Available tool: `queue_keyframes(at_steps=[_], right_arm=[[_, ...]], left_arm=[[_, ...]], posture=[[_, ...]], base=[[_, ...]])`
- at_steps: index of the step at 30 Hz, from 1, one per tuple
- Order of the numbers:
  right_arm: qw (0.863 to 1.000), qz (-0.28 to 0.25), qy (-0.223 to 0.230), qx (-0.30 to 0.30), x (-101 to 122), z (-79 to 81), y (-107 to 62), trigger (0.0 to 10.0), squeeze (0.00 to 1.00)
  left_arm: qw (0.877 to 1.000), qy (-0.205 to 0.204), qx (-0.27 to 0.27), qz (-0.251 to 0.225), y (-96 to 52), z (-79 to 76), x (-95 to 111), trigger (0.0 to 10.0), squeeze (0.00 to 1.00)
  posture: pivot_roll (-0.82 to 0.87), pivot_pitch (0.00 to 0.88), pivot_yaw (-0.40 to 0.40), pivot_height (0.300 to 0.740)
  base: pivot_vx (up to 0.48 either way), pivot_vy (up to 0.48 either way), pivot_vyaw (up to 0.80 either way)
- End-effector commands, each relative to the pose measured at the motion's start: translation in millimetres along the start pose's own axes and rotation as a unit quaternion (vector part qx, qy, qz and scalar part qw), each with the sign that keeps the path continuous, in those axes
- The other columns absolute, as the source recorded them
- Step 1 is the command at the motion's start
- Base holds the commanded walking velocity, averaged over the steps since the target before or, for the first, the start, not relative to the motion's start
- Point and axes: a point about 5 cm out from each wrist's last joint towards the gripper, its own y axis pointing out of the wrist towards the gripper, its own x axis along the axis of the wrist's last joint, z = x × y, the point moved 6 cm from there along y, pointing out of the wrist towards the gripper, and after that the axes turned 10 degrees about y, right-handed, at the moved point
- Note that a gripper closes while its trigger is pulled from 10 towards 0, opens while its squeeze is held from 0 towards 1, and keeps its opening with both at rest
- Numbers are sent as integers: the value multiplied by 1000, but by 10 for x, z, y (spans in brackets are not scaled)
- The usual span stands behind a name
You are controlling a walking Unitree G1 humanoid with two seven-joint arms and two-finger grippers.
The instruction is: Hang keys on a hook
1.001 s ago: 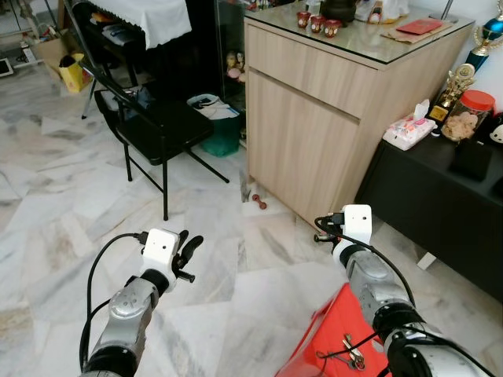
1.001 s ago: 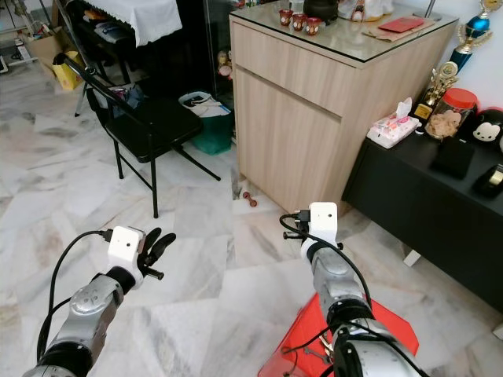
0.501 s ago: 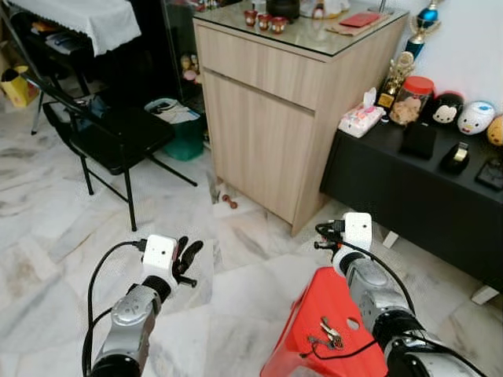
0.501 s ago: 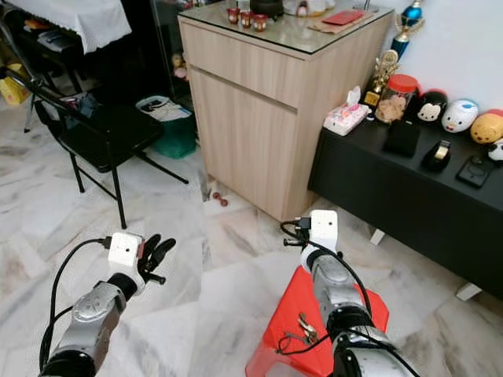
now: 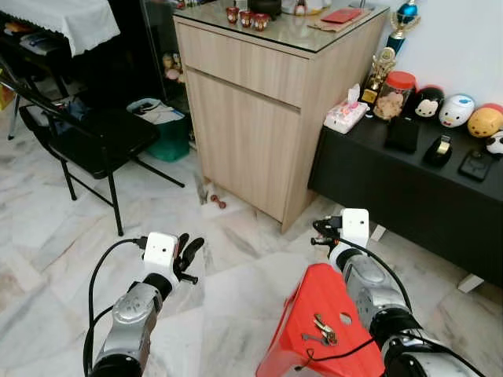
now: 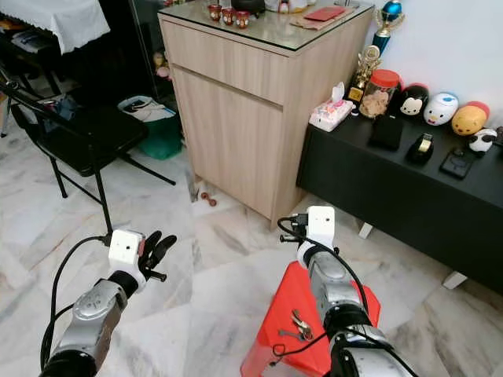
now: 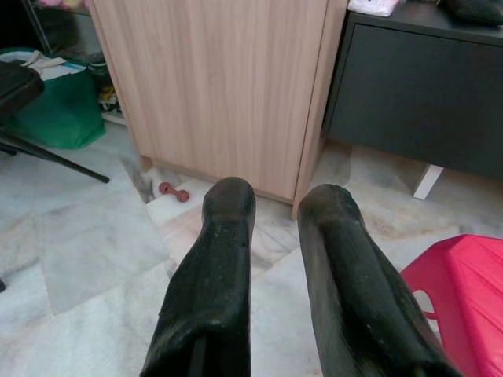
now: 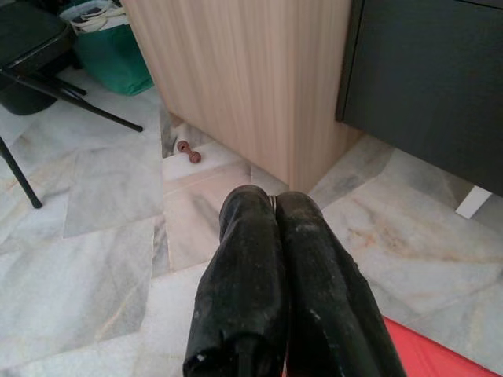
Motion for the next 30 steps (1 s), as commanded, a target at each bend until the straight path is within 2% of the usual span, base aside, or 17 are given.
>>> queue_keyframes(at_steps=[1, 7, 12, 18, 23, 30], right_arm=[[1000, -15, 0, 8, 117, 44, 19, 10000, 0], [1000, -18, 0, 11, 153, 56, 23, 10000, 0], [1000, -18, 0, 12, 160, 56, 25, 10000, 0], [1000, -19, 0, 15, 156, 83, 26, 10000, 0], [1000, -18, 1, 16, 153, 85, 25, 10000, 0], [999, -26, 3, 19, 186, 110, 27, 10000, 0]], left_arm=[[1000, -2, 0, 5, -10, -12, -22, 10000, 0], [1000, -6, -2, -1, -1, -25, 6, 10000, 0], [1000, -8, -5, -3, -7, -39, 17, 10000, 0], [1000, -5, -3, -2, -1, -45, 20, 10000, 0], [1000, -1, -6, -9, 23, -73, 63, 10000, 0], [1000, -4, -10, -14, 28, -93, 88, 10000, 0]], posture=[[-26, 0, -36, 740], [-28, 0, -38, 740], [-26, 0, -38, 740], [-29, 0, -40, 740], [-29, 0, -41, 740], [-28, 0, -44, 740]], base=[[0, 0, -800], [0, 0, -800], [-356, 0, -800], [0, 0, -800], [-480, 0, -785], [-356, 0, 0]])
